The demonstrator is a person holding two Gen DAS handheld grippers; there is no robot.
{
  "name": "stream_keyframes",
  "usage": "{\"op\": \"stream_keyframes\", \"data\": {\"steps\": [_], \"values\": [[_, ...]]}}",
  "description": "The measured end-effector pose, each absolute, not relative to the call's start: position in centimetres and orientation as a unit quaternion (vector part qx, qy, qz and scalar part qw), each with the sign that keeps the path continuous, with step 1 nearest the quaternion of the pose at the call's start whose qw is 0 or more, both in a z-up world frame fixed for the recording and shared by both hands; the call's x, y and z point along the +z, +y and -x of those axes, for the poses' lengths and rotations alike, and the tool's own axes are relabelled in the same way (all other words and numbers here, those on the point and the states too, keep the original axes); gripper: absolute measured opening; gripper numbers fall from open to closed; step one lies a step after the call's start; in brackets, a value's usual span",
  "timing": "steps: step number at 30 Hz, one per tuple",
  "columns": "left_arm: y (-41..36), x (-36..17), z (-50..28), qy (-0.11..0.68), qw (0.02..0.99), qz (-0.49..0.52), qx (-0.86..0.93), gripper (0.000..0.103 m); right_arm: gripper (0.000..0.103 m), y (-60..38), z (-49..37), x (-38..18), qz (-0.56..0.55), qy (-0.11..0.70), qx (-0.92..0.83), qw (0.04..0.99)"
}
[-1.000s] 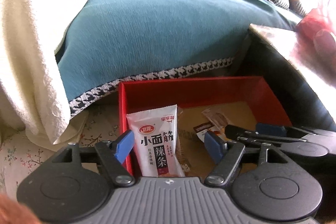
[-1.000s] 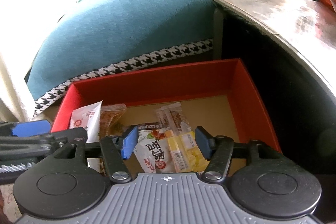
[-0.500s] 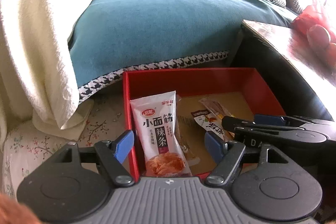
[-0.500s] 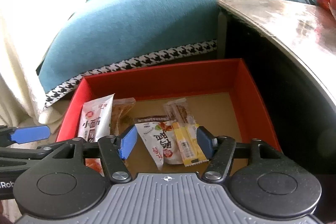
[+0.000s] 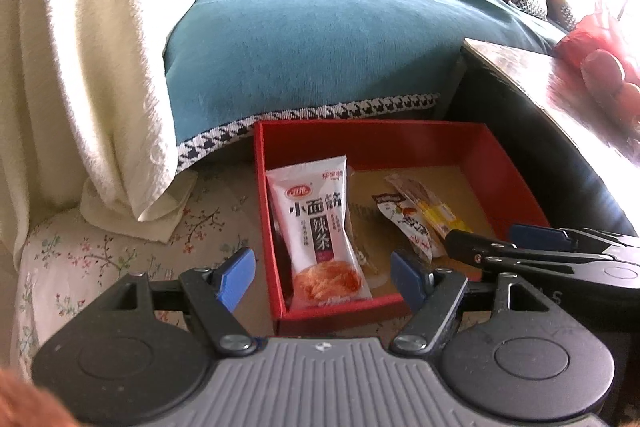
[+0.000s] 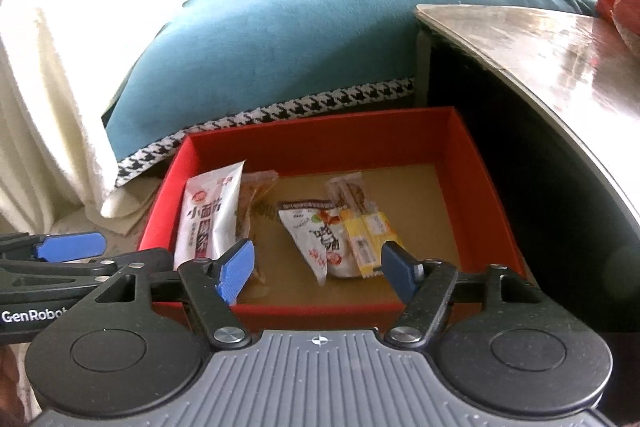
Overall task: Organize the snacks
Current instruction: 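Move both tools back from the red box over the snack pile, then close the left tool on the orange square snack pack and lift it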
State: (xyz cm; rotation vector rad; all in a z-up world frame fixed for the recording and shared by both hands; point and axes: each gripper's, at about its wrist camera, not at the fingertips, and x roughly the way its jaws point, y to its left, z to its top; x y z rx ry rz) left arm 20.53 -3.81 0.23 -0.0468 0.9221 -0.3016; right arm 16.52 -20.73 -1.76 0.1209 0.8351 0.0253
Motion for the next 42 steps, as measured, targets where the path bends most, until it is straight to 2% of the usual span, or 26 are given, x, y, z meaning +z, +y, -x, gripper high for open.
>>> {"op": "stream_keyframes", "data": {"steps": [19,22,25,39,42], "values": [[-1.4,-2.0,-14.6,0.487,0.859,0.006,-0.159,0.068,0.080,-18.3,-9.7,-3.0,-0.049,0.458,0.030,0.887],[-1.7,-3.2,-13.8,0.502,0.852,-0.011,-0.150,0.068,0.087,-17.9,-8.9,-3.3,-0.048,0.464,0.041,0.884],[-2.3,-4.2,-13.2,0.511,0.846,-0.023,-0.152,0.068,0.087,-17.6,-8.0,-3.4,-0.041,0.467,0.043,0.882],[-3.4,-8.0,-14.8,0.547,0.828,-0.019,-0.124,0.075,0.087,-19.3,-6.9,-3.8,-0.055,0.471,0.038,0.879],[-3.6,-8.2,-14.9,0.543,0.830,-0.032,-0.118,0.073,0.087,-19.2,-6.9,-4.0,-0.048,0.476,0.044,0.877]]}}
